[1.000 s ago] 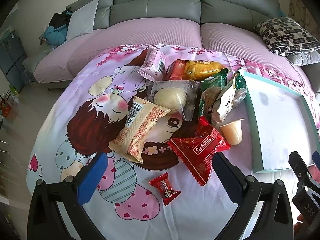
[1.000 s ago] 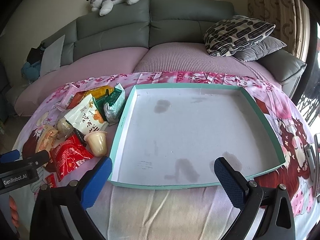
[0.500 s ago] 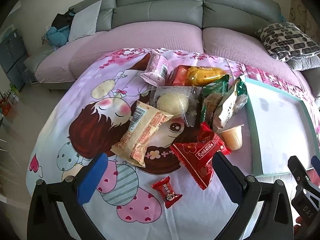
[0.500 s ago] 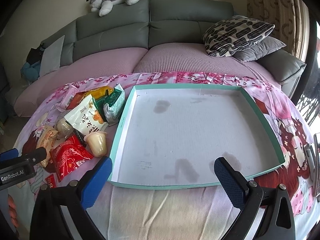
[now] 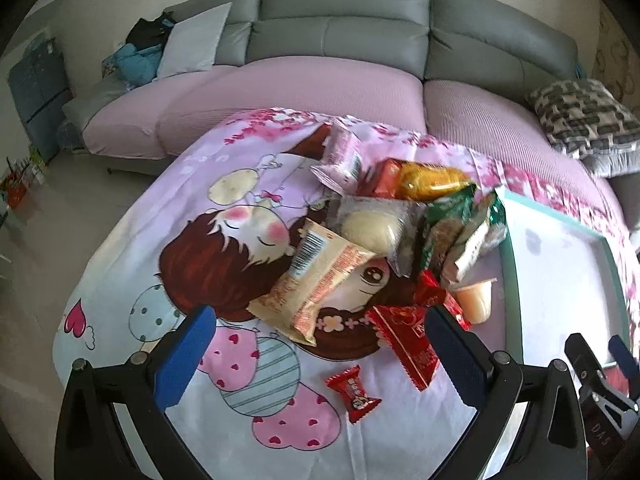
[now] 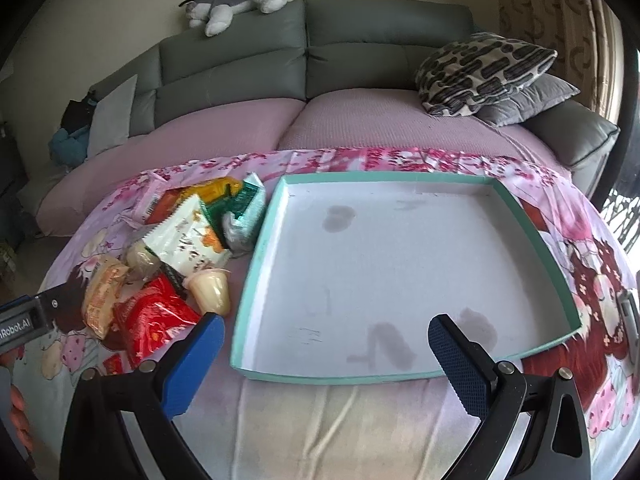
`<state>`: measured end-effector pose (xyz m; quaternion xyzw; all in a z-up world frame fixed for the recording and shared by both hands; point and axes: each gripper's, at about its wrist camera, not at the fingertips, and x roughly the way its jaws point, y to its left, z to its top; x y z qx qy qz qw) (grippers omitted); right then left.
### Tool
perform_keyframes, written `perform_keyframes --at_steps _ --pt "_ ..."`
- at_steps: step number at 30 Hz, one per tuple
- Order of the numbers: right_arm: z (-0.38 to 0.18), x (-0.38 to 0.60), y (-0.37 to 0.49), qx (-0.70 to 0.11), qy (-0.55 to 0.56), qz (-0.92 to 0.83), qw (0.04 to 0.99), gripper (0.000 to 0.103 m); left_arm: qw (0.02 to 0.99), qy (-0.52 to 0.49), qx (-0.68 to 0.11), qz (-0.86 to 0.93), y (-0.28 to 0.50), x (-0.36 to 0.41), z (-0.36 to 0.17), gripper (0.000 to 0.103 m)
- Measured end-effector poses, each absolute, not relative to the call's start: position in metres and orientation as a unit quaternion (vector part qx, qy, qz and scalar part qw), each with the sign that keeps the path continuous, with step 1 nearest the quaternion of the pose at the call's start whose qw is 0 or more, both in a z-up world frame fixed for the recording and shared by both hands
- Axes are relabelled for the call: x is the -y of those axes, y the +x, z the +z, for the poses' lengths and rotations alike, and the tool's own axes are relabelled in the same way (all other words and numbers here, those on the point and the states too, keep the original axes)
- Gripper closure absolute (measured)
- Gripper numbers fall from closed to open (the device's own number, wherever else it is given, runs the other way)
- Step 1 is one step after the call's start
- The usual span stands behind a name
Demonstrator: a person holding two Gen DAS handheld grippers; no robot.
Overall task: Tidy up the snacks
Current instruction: 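Grasp the small red candy with the left tool while the right grasps the red Rosa Kiss bag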
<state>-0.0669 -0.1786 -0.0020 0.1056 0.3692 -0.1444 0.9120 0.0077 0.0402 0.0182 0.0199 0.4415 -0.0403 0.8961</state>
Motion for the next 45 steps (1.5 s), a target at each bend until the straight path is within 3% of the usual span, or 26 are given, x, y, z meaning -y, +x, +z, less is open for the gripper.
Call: perform_keyframes --at_steps 10,27,29,33,35,39,41,45 --pt "-0.002 0.130 -0.041 -0.374 0.106 -0.042 0.920 0.000 0.881 -0.020 -0.471 -0.023 0.014 -0.074 0.005 0.000" --pt "-0.028 0.104 -0.043 -0.433 0.081 -0.015 0.897 0.000 0.826 0.023 -0.558 -0.072 -0.001 -0.063 -0.048 0.002" --pt "-0.026 0.109 -0.045 -0.429 0.087 -0.021 0.899 0.000 0.823 0.029 -0.561 -0.084 -0.003 -0.056 -0.050 0.019" --pt "-0.025 0.113 -0.045 -0.427 0.095 -0.027 0.899 0.000 0.812 0.023 -0.570 -0.118 -0.005 -0.047 -0.055 0.034" --pt "-0.025 0.113 -0.045 -0.427 0.094 -0.029 0.899 0.000 0.812 0.026 -0.568 -0.129 -0.007 -0.041 -0.053 0.049" --pt "-0.025 0.116 -0.044 -0.426 0.098 -0.037 0.899 0.000 0.803 0.025 -0.575 -0.152 -0.009 -0.034 -0.056 0.063" --pt "-0.026 0.117 -0.042 -0.428 0.102 -0.037 0.897 0.000 0.802 0.022 -0.574 -0.163 -0.010 -0.032 -0.056 0.079" --pt "-0.027 0.116 -0.038 -0.431 0.102 -0.037 0.896 0.000 0.802 0.017 -0.574 -0.167 -0.010 -0.031 -0.055 0.082"
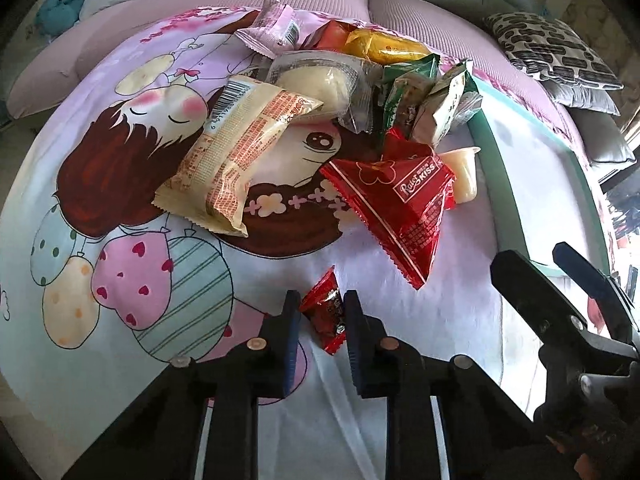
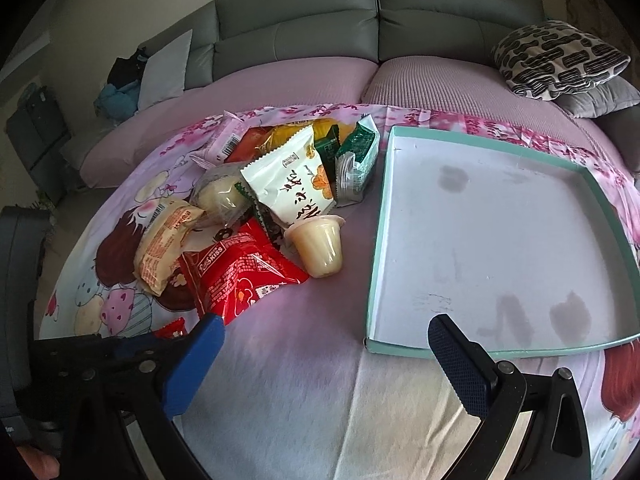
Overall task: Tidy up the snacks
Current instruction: 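Grasp the small red candy with the left tool while the right grasps the red Rosa Kiss bag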
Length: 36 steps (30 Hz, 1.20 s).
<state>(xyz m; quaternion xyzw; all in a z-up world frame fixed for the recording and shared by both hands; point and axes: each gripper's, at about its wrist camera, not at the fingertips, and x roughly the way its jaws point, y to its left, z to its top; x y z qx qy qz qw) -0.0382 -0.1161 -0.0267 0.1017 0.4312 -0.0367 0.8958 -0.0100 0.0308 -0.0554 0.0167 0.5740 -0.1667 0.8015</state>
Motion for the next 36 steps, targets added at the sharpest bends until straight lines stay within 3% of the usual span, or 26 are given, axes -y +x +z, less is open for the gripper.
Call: perform_keyframes --at_steps 14,22,34,36 --pt "-0.019 0.105 -0.024 -0.413 0.105 -0.007 0.905 0.000 0.821 -0.026 -0.553 -0.138 0.012 -0.062 -0.040 0.083" --pt "-0.027 0.081 -0.006 -0.426 0.077 0.019 0.901 0.006 0.838 -0.052 -0.533 -0.102 0.020 -0.096 -0.025 0.083" --pt "-0.056 0.061 0.026 -0.464 0.057 0.036 0.883 0.007 0.842 -0.066 -0.529 -0.085 0.022 -0.111 -0.025 0.083" --pt "-0.059 0.059 0.029 -0.466 0.054 0.034 0.882 0.012 0.841 -0.065 -0.530 -0.085 0.022 -0.111 -0.026 0.083"
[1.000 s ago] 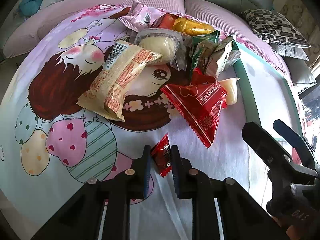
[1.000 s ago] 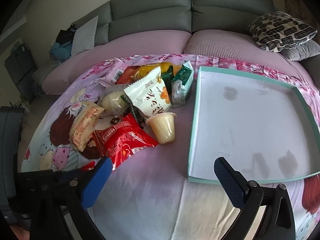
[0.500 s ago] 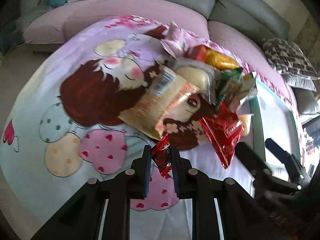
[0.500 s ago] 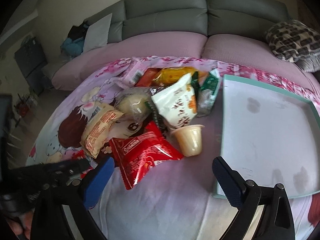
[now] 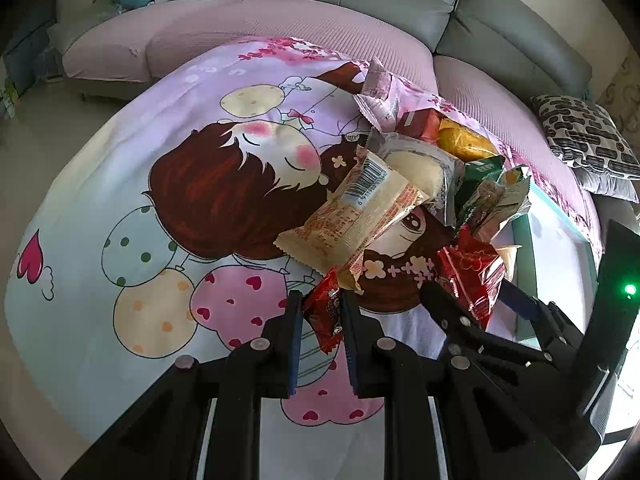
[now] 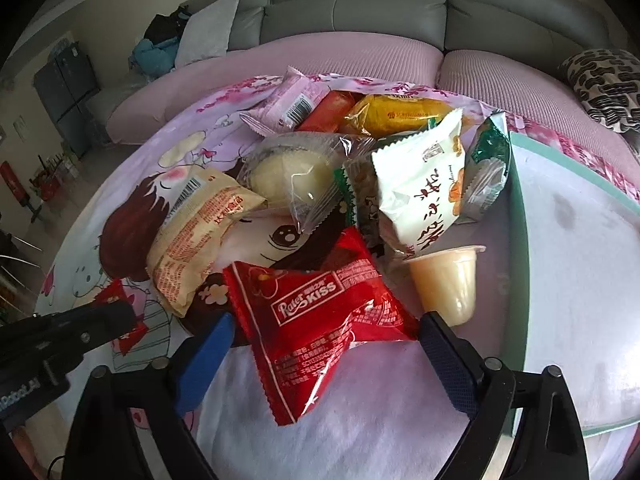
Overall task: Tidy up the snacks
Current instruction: 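Grasp the small red candy with the left tool while the right grasps the red Rosa Kiss bag, then carry both snacks over the teal-rimmed tray and open both tools to drop them inside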
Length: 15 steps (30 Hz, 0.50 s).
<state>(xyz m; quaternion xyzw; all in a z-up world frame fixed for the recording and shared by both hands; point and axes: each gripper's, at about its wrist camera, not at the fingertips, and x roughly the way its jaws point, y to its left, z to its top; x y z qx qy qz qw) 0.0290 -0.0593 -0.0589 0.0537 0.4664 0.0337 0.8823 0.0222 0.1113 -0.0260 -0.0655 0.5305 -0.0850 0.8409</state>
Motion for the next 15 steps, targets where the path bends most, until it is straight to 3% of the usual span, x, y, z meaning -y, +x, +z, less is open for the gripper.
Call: perform_keyframes --at_steps 15 --pt "-0.0563 0.0650 0.0300 -0.458 0.063 0.024 0.886 0.031 0.840 -0.062 -0.532 -0.085 0.0226 -0.1104 -0.0258 0.083"
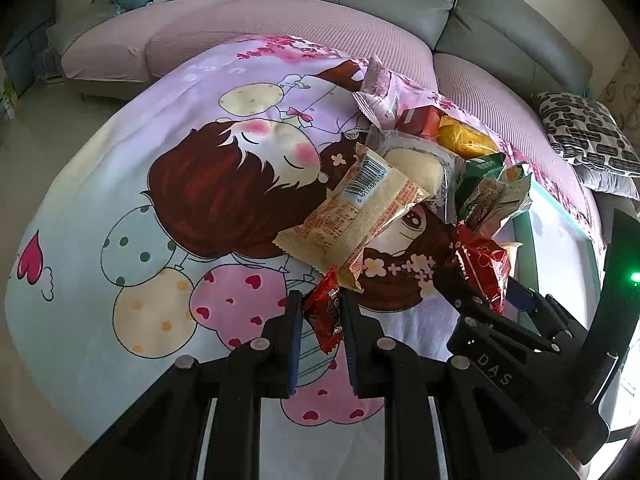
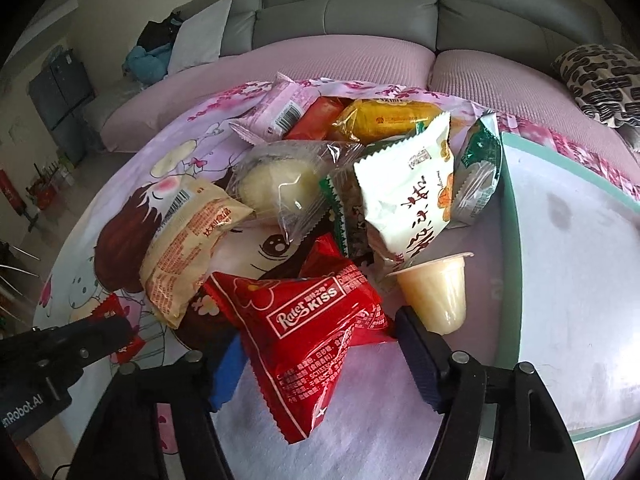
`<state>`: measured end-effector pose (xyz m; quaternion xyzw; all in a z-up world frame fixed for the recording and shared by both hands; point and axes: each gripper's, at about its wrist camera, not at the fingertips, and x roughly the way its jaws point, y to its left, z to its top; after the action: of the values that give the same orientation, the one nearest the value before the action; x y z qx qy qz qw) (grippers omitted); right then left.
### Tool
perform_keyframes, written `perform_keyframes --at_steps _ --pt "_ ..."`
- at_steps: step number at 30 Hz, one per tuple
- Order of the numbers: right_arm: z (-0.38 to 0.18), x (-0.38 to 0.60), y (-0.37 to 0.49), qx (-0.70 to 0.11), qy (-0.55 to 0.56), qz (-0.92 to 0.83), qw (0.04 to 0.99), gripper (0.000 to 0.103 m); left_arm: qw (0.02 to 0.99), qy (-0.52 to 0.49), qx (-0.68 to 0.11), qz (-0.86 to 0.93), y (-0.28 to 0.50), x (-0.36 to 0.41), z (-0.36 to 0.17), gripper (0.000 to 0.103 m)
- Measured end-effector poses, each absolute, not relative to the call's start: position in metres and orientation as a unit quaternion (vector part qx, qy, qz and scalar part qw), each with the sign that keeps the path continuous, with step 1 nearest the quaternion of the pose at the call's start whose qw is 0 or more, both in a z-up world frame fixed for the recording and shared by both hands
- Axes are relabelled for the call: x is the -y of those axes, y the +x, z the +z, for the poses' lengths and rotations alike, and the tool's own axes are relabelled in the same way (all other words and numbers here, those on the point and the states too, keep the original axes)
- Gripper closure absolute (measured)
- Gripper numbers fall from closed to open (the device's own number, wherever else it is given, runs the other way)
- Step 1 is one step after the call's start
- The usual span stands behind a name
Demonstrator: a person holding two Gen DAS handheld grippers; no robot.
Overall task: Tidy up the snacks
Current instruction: 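Carry both snacks over the teal-rimmed tray and open both tools to drop them inside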
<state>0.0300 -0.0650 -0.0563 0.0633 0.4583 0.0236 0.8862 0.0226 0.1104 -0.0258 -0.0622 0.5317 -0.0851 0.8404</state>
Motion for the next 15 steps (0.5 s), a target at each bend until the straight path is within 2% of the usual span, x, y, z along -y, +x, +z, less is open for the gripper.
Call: perform_keyframes --at_steps 15 --pt "-0.023 0.063 0.010 -0.419 0.082 0.049 0.903 0.033 0.850 -0.060 -0.518 -0.079 0.019 -0.112 -0.016 0.083"
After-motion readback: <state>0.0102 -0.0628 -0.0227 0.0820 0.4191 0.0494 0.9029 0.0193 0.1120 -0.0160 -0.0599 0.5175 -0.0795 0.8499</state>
